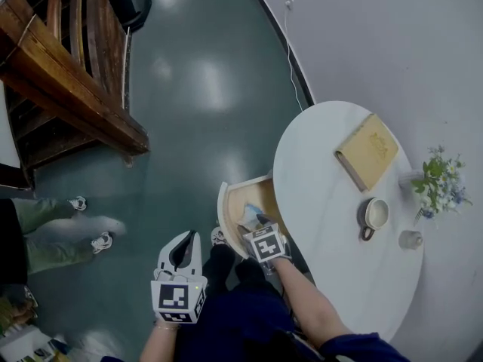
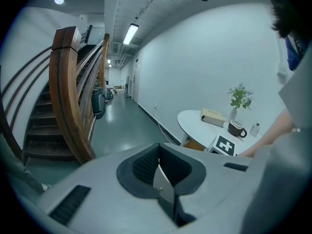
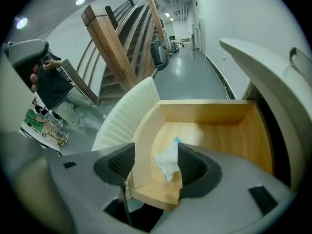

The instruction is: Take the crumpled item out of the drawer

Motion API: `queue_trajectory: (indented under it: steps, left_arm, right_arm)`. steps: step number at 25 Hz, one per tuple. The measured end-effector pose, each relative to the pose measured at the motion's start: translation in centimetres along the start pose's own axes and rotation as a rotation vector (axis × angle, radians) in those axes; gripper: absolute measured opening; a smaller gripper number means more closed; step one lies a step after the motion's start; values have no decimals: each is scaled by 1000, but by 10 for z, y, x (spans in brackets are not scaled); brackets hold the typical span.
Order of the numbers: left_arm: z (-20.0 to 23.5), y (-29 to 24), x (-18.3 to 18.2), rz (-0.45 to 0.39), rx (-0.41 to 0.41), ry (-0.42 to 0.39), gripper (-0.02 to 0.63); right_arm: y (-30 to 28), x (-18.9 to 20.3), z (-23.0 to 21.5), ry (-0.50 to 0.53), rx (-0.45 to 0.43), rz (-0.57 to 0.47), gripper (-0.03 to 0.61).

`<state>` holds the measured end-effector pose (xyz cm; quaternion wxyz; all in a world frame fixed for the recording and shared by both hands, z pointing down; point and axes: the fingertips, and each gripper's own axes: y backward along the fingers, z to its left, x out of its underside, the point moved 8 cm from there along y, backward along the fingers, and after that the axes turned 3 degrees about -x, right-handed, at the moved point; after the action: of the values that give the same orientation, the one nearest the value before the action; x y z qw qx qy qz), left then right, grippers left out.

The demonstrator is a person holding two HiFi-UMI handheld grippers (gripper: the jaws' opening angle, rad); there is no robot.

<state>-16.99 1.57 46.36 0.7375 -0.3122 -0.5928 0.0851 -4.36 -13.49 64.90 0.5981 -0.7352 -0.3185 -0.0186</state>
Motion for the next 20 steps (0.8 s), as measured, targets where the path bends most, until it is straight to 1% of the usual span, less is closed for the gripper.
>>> queue_trajectory:
  steps: [4,9,12,16,20]
  left_arm:
    - [10,0,6,31,-18,-2,5]
    - [16,-2,11,55,-29,7,5]
    - [16,-4,11,63,-28,6,5]
    - [12,-6,14,75,-10,7,5]
    - [5,-12,18,90,22,-8,5]
  right_arm:
    - [-25,0,-10,45,30,71,301]
    - [-47,1,-26,21,61,118,336]
    - [-57,6,-33,25,73,156,350]
    - [-71,12,-38,71,52,224,360]
    - [-86,15,-39,92,36,271,370]
